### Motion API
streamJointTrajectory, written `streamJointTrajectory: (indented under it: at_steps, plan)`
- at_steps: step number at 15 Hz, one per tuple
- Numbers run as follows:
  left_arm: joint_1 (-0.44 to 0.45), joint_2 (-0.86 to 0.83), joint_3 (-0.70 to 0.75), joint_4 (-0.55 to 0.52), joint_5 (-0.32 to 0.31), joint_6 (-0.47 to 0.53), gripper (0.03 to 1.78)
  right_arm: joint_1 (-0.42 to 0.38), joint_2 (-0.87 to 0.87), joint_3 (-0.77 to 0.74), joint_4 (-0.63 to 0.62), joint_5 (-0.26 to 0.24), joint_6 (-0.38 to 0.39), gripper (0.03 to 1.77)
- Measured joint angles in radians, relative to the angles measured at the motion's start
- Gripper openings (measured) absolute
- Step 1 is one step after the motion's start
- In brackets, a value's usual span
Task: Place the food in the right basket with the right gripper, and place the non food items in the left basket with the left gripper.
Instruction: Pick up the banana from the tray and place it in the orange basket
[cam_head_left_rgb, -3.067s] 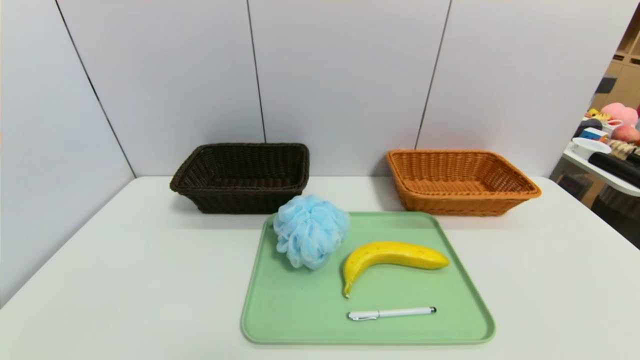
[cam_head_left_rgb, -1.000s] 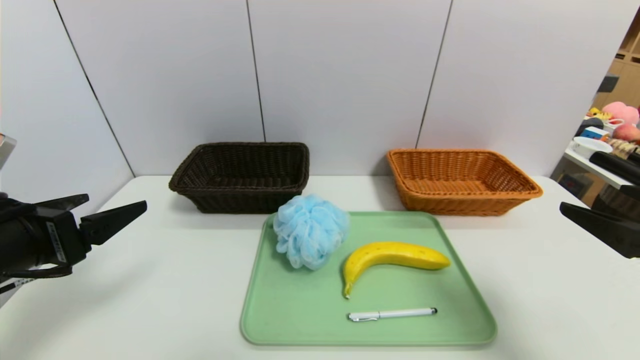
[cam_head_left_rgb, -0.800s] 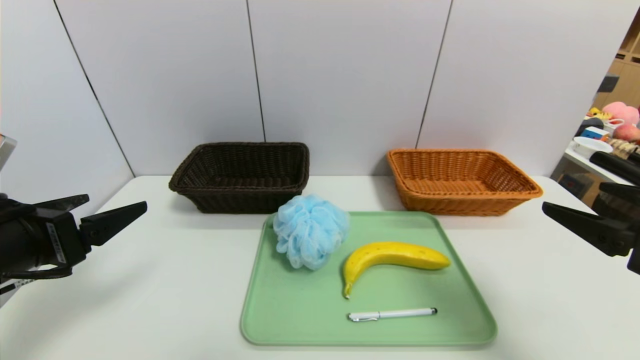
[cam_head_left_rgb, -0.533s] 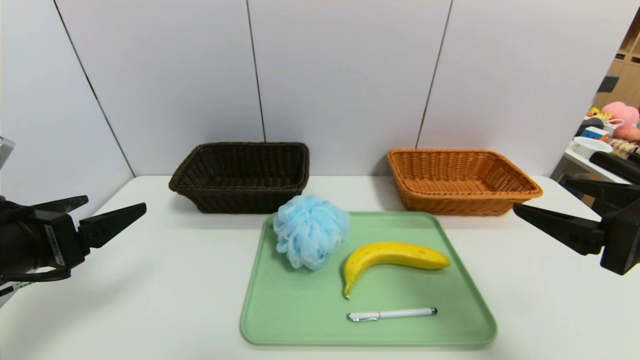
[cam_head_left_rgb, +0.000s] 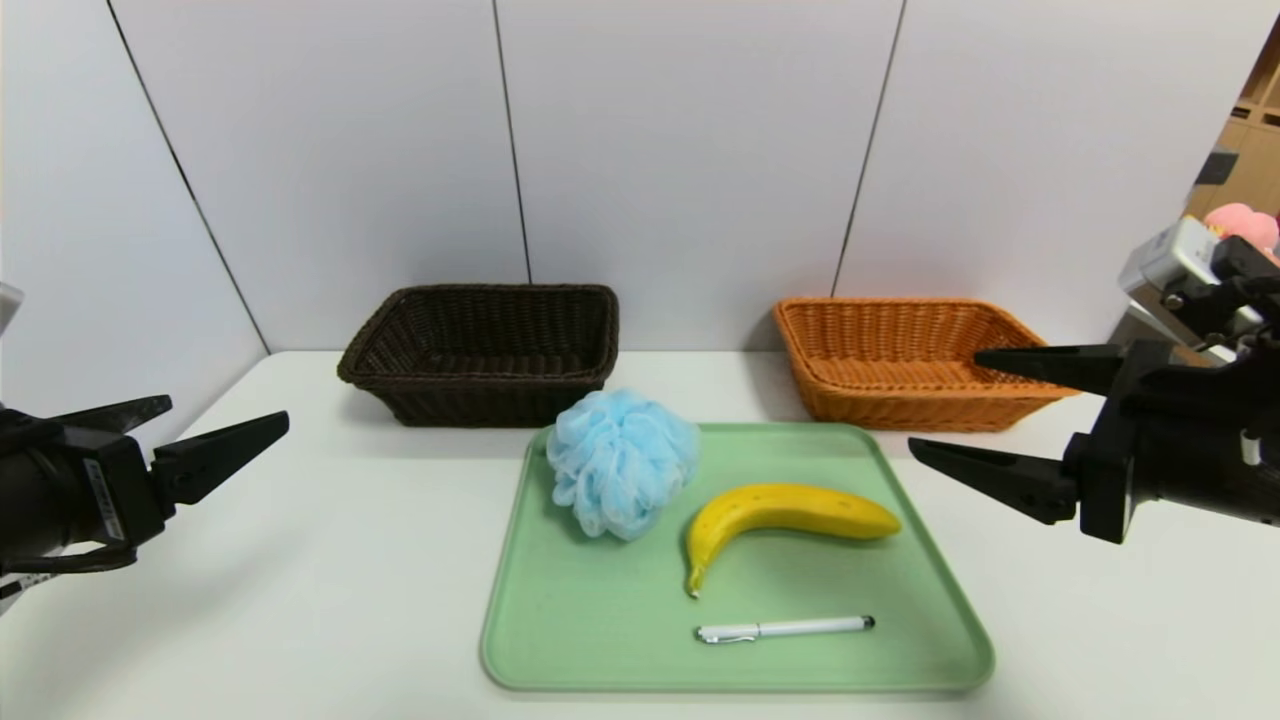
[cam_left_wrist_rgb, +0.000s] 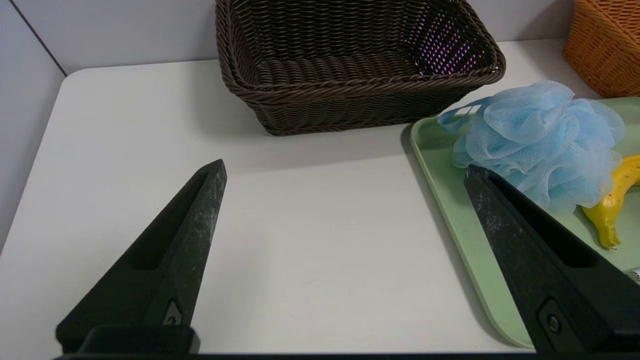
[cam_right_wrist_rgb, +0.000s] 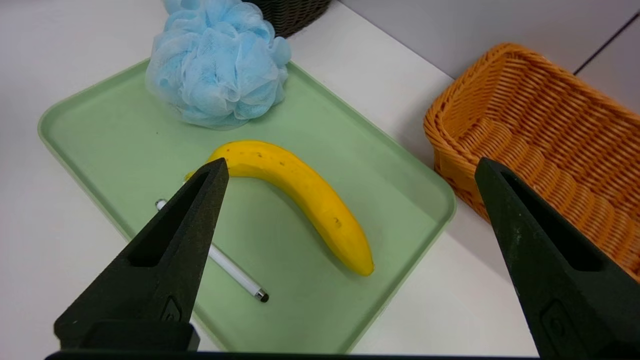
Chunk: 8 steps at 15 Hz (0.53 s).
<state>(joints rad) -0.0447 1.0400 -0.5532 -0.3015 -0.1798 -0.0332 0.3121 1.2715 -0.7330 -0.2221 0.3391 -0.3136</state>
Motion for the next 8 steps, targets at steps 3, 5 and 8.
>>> streamJointTrajectory:
  at_steps: [3,5,8]
  plan:
    - [-0.009,-0.004,-0.001,0.004,0.0,0.007,1.69,-0.004,0.086,-0.065,0.019,0.037,-0.053,1.7]
    - [-0.028,-0.003,0.003,0.007,0.0,0.008,1.69,-0.002,0.141,-0.118,0.073,0.043,-0.092,1.7]
    - [-0.07,0.0,0.004,0.007,0.019,0.015,1.69,-0.001,0.208,-0.192,0.171,0.045,-0.15,1.7]
